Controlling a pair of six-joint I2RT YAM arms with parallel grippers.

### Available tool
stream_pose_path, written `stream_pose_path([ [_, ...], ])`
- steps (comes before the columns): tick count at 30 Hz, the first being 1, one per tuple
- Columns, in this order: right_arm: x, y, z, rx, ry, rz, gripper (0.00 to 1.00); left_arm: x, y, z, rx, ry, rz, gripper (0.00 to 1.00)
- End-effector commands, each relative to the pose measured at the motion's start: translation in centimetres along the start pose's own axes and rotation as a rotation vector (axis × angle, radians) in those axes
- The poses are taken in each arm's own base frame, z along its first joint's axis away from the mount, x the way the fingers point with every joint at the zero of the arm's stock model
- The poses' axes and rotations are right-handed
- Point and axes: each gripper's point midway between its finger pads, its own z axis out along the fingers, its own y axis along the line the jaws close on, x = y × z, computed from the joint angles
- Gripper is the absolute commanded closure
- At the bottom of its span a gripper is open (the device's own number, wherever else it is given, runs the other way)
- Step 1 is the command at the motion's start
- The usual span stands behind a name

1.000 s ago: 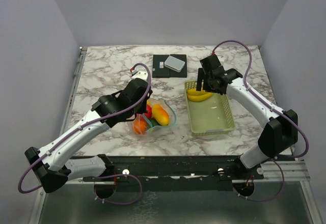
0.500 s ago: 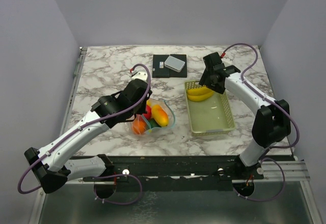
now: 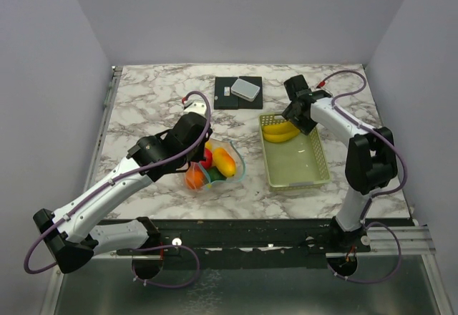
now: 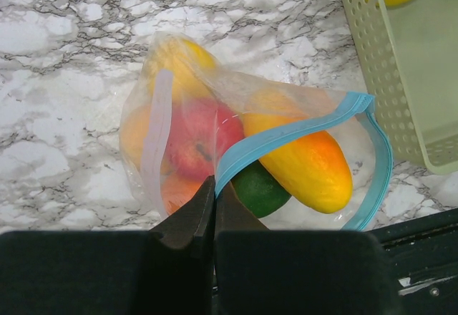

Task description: Place the food in the zip-top bag and seal the zipper

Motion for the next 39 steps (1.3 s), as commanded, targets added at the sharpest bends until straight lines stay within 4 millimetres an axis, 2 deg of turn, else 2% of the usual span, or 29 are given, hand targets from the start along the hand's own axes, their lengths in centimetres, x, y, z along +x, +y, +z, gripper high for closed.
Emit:
stream_pose_path([
  [1,-1.1,-0.3,0.9,0.05,-0.039,0.082,0.29,0.0,-0.2,-0.4,0.022,-0.01,-0.001,1.0],
  [11,-1.5,-0.4,2.7,0.064,-0.034,0.111,0.32,0.0,-0.3,-0.1,0.018,-0.004,-0.002,1.0],
  [18,-0.2,-1.1,3.9,0.088,-0.01,0.103,0.36,0.1,-0.3,-0.1,0.017,-0.003,-0.002,1.0],
  [23,0.9,-1.8,4.5,0.097,0.009,0.095,0.44,0.2,-0.2,0.0,0.014,0.001,-0.004,1.0],
  [29,1.1,-2.5,4.3,0.099,0.006,0.088,0.64,0.2,-0.3,0.1,0.015,0.002,-0.006,1.0],
  [35,0.3,-2.6,2.7,0.065,-0.011,0.073,0.98,0.1,-0.2,0.0,0.013,-0.002,-0.005,1.0],
  [39,-0.6,-2.8,0.8,0.026,-0.037,0.067,0.99,0.0,-0.2,0.0,0.014,-0.006,-0.006,1.0],
])
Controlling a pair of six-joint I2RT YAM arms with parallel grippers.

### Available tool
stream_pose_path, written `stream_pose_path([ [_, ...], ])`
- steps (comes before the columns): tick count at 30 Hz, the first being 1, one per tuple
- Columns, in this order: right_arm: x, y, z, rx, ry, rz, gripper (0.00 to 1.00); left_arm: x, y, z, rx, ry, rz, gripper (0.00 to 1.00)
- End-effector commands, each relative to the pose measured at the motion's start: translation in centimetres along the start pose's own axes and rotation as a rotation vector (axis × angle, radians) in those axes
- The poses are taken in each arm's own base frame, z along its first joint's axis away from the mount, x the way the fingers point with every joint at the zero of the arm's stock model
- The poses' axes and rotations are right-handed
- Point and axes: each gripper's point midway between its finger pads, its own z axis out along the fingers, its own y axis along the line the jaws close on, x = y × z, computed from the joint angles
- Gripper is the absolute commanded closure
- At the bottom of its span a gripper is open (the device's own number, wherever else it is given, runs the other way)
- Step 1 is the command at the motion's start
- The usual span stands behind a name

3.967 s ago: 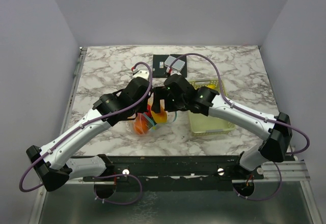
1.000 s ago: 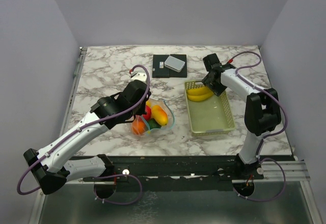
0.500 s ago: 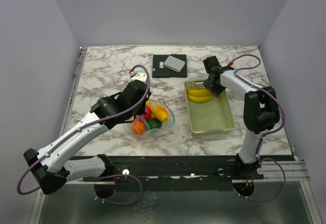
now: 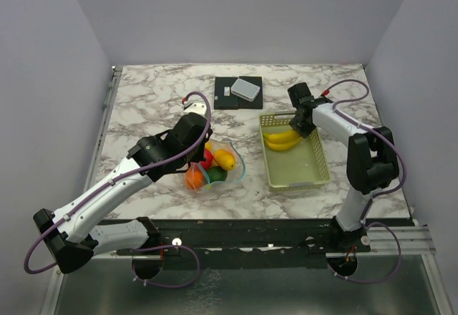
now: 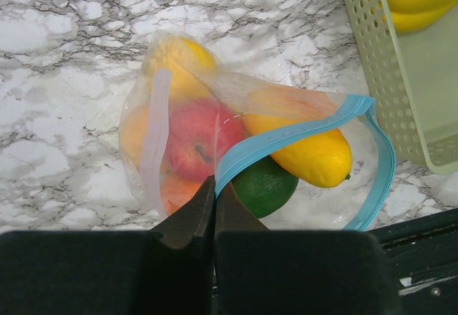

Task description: Place the food in the zip-top bag and seal the zipper

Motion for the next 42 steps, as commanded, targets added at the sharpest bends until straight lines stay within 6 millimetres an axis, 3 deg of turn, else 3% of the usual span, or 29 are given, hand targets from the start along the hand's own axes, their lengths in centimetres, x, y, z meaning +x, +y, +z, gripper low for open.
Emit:
stream_pose_path([
  [1,-2.0,-0.6,-2.7,-0.048,-0.057,-0.002,0.99,-0.2,-0.2,-0.1,0.014,-0.009,-0.006,1.0],
  [9,-3.9,-0.9,-7.6,-0.198,-0.142,-0.062,0.99,-0.8,-0.4,-0.2,0.014,-0.02,-0.005,1.0],
  [19,-5.2,1.0,-17.2,-0.53,-0.299,-0.183,0.99,-1.2,-0.6,-0.1,0.011,-0.021,-0.006,1.0],
  [34,-1.7,4.4,-31.1,-1.161,-0.538,-0.497,0.99,-1.7,-0.6,-0.6,0.021,-0.031,0.005,1.0],
  [42,1.9,5.2,-36.0,-1.502,-0.608,-0.656,0.99,-1.6,-1.1,-0.8,0.046,-0.021,0.006,1.0],
])
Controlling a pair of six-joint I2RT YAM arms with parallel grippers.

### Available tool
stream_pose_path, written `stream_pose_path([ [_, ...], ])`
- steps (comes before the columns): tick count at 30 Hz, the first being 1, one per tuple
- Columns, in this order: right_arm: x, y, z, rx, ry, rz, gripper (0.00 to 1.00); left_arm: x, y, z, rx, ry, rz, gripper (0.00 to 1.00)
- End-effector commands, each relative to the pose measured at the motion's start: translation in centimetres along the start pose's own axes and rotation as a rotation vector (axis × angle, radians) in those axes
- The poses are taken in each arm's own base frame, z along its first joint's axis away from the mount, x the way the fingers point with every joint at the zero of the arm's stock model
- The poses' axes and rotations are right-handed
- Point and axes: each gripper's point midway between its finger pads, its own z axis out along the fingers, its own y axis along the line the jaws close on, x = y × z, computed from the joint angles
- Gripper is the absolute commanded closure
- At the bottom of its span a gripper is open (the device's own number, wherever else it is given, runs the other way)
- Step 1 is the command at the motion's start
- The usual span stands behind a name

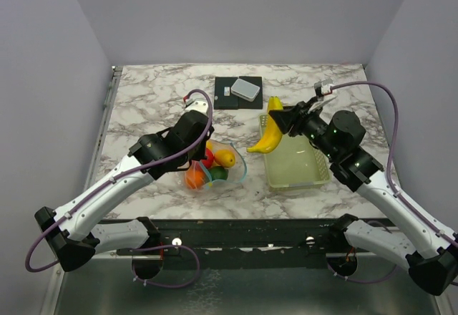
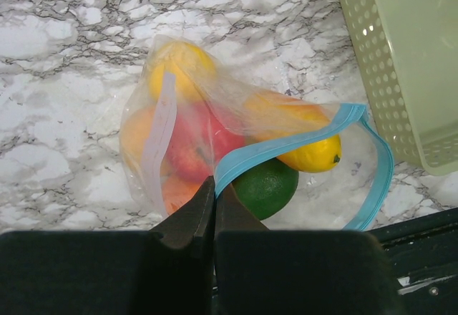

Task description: Place the food in the zip-top bag and seal the zipper

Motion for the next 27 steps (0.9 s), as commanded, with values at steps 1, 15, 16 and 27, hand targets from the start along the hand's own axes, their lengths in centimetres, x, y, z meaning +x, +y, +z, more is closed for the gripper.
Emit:
stream_pose_path([
  [1,-1.6,5.0,-0.9,-0.282,-0.116,-0.11,0.99,-1.1,-0.9,-0.8,0.048,-0.021,-0.003,1.0],
  [15,-1.5,11.7,-3.4,-0.697,-0.305,-0.303,0.99,-1.5,-1.8,-1.7,0.107,-0.017,0.001,1.0],
  [16,-1.6,12.0,-3.6,-0.711,-0.313,-0.307,0.99,-1.6,-1.9,-1.9,0.118,-0.018,0.0,1.0],
  [27,0.3,14.8,-4.7,-0.849,-0.352,-0.426,0.99,-2.1,-4.2,-2.8,0.238,-0.003,-0.025,1.0],
])
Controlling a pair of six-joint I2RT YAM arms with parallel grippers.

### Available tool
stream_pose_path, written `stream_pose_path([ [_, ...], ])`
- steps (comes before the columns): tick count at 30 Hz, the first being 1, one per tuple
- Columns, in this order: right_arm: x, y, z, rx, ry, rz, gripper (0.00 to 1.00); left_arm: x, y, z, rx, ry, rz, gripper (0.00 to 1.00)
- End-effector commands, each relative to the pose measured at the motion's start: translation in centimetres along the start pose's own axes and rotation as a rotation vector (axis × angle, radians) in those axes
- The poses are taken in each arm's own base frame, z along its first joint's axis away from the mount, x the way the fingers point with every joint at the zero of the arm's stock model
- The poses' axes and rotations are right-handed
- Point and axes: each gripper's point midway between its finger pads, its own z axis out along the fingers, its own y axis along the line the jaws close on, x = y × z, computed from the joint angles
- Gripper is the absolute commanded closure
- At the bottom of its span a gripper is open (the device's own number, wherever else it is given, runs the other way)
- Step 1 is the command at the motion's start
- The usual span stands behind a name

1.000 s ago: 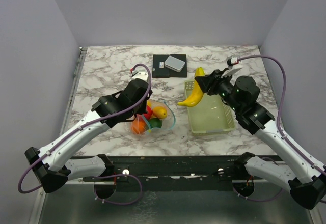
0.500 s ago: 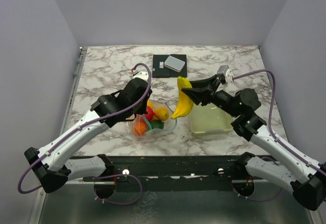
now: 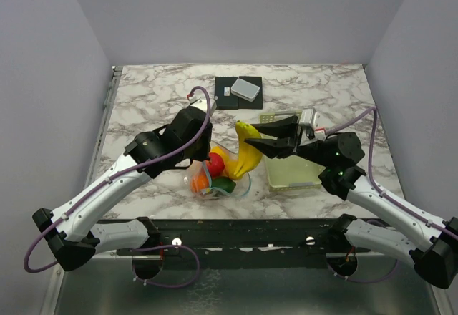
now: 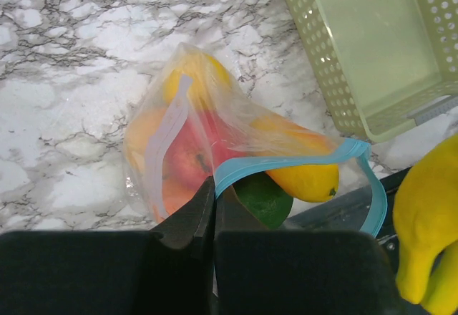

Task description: Place the food in the zip-top bag and seal the zipper

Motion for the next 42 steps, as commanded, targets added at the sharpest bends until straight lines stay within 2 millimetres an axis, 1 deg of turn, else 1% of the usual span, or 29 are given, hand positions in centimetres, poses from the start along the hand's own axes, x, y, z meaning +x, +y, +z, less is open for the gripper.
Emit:
stream_pose_path([
  [1,0.6,2.5,0.4,-0.136,-0.02,-0.111,0.99,-1.5,-2.2,-1.2,0.11,-0.027,-0.018,1.0],
  [3,1.3,3.5,0.5,-0.188,-0.012,-0.156,0.99,-1.5,-2.6,-1.1,0.127,-0.016,-0.021,1.0],
  [5,2.0,4.1,0.5,-0.211,0.008,-0.181,0.99,-1.6,-2.9,-1.1,0.141,-0.012,-0.02,1.0],
  [8,3.0,5.0,0.1,-0.267,0.028,-0.226,0.99,-1.5,-3.3,-0.9,0.151,-0.001,-0.018,1.0],
  [11,3.7,6.3,-0.3,-0.348,0.019,-0.287,0.99,-1.3,-3.7,-0.8,0.171,0.015,-0.018,1.0],
  [17,5.0,7.6,-0.5,-0.454,0.022,-0.342,0.99,-1.5,-4.5,-1.1,0.213,0.02,-0.013,1.0],
  [25,6.7,8.3,0.0,-0.522,0.014,-0.368,0.99,-0.7,-5.8,-1.2,0.284,0.066,0.001,1.0],
  [33,6.8,9.1,0.4,-0.564,-0.053,-0.364,0.99,-0.7,-6.7,-1.5,0.335,0.072,0.006,1.0],
  [38,7.2,9.1,0.8,-0.547,-0.091,-0.336,0.95,-0.9,-7.2,-1.9,0.368,0.074,0.006,1.0],
  [42,6.9,9.3,0.9,-0.533,-0.117,-0.306,0.86,-0.8,-7.4,-2.2,0.382,0.069,0.003,1.0],
])
